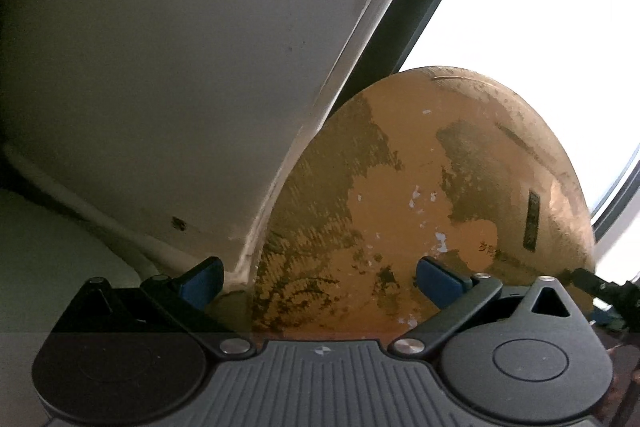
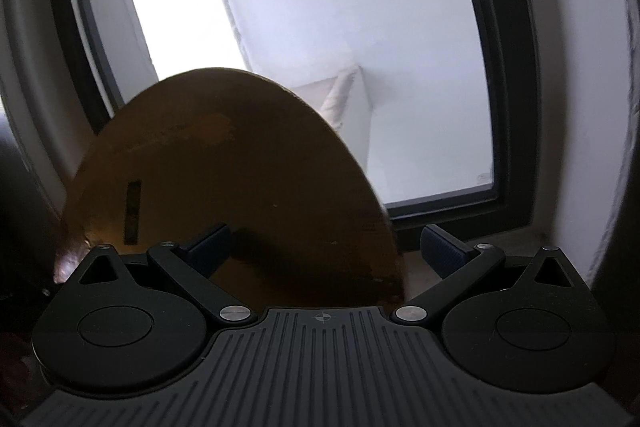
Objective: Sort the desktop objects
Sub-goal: 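Grasp the rim of the gold lid with the right gripper while the left gripper grasps it too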
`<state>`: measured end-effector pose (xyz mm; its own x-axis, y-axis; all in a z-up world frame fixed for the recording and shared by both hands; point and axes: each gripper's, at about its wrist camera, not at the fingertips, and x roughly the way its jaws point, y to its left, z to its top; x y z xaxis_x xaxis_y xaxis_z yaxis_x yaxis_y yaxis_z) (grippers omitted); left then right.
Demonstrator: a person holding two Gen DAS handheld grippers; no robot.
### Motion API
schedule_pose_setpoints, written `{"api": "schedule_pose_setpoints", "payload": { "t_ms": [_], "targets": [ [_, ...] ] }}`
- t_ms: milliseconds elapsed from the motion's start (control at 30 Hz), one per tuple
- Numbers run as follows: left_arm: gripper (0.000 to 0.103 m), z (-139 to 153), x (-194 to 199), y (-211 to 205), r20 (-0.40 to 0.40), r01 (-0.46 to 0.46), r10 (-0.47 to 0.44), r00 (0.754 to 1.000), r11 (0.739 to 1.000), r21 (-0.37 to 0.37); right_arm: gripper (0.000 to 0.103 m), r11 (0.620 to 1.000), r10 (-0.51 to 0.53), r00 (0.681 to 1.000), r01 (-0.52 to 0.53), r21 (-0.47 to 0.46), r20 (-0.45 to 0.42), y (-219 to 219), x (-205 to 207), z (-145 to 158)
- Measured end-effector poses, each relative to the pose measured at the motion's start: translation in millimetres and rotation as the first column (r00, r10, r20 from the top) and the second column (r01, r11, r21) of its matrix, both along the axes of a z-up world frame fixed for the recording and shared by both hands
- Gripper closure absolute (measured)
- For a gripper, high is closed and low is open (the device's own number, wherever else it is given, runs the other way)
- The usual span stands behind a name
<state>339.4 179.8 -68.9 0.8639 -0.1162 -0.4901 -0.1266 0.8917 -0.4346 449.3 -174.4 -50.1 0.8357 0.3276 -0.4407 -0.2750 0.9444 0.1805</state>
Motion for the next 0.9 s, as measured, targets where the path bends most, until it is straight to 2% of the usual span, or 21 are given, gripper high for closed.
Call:
{"api": "schedule_pose_setpoints", "payload": {
  "t_ms": [100, 200, 333, 400, 667, 800, 900],
  "targets": [
    [0.000, -2.1, 6.0, -0.6, -0.038, 0.034, -0.036, 0.999, 0.998, -0.061, 0.000, 1.000, 0.020, 1.000, -0.020, 0.022, -0.007, 1.5, 0.5, -3.9],
    [0.001, 0.1, 3.7, -1.5, -0.040, 0.032, -0.034, 0.999, 0.998, -0.060, 0.000, 0.999, 0.003, 1.000, -0.002, 0.042, -0.018, 3.5, 0.8, -7.2],
    [0.001, 10.2, 1.0, -5.5, -0.029, 0.020, -0.021, 0.999, 1.000, -0.024, 0.000, 1.000, -0.006, 1.000, 0.007, 0.028, -0.020, 7.5, 1.3, -6.9],
    [0.001, 19.4, -7.0, -7.4, -0.001, 0.018, -0.018, 1.000, 1.000, -0.018, 0.002, 1.000, 0.007, 1.000, -0.007, 0.007, 0.010, 6.1, -6.4, 0.3],
    [0.001, 79.6, -38.2, -11.2, 0.131, 0.038, -0.041, 0.991, 0.999, 0.021, 0.007, 0.997, 0.059, 0.989, -0.052, -0.054, 0.138, 3.8, -39.8, 39.2],
    [0.001, 112.2, -68.8, -15.2, 0.148, 0.027, -0.031, 0.988, 0.999, 0.034, 0.008, 0.994, 0.082, 0.982, -0.068, -0.087, 0.169, 3.4, -71.9, 69.9],
    [0.001, 133.3, -96.8, -20.7, 0.116, 0.039, -0.043, 0.992, 0.999, 0.030, 0.009, 0.990, 0.100, 0.977, -0.079, -0.113, 0.191, 3.0, -96.0, 92.8]
  ]
}}
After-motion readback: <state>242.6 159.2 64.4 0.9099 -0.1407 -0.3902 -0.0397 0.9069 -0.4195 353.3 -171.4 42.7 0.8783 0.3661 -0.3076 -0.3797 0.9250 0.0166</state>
